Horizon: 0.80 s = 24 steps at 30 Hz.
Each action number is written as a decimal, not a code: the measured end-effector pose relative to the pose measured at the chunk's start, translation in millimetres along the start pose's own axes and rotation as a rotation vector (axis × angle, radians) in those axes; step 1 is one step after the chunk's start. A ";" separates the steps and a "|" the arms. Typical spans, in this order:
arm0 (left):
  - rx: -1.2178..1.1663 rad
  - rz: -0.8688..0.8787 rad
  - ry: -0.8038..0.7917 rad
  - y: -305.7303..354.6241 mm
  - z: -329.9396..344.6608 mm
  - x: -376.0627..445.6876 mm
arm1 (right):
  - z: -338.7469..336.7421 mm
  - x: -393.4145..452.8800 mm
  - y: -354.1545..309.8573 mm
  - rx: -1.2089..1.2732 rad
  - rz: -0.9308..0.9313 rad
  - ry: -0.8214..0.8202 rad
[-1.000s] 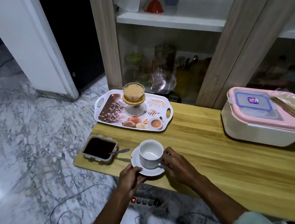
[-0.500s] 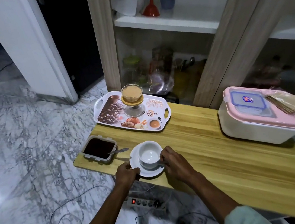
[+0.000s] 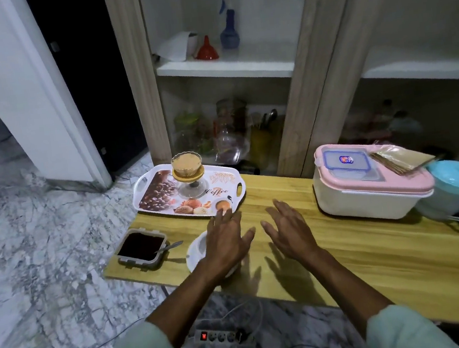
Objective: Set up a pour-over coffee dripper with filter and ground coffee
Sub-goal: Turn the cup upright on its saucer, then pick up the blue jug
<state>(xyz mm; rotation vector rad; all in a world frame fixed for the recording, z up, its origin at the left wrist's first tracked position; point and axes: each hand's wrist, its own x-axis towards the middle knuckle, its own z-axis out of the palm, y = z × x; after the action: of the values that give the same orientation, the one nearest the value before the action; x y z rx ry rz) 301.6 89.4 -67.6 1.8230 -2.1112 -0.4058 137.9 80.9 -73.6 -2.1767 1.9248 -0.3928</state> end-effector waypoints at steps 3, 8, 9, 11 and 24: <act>0.022 0.097 -0.074 45.0 9.2 20.1 | -32.3 -10.8 35.9 -0.017 0.074 0.044; 0.002 0.251 -0.114 127.3 35.8 40.5 | -79.1 -39.1 111.3 -0.022 0.223 0.156; 0.002 0.281 -0.117 145.2 42.3 43.7 | -87.7 -45.6 128.7 -0.025 0.255 0.179; -0.015 0.346 -0.108 184.6 55.7 51.2 | -104.9 -59.7 168.1 -0.045 0.319 0.210; -0.171 0.451 -0.083 411.7 160.2 114.8 | -181.6 -76.5 408.2 -0.016 0.573 0.256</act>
<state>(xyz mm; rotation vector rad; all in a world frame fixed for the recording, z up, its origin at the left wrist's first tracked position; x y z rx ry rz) -150.6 36.1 -35.5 1.2086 -2.3731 -0.5302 -313.3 109.1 -41.0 -1.5307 2.5699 -0.5644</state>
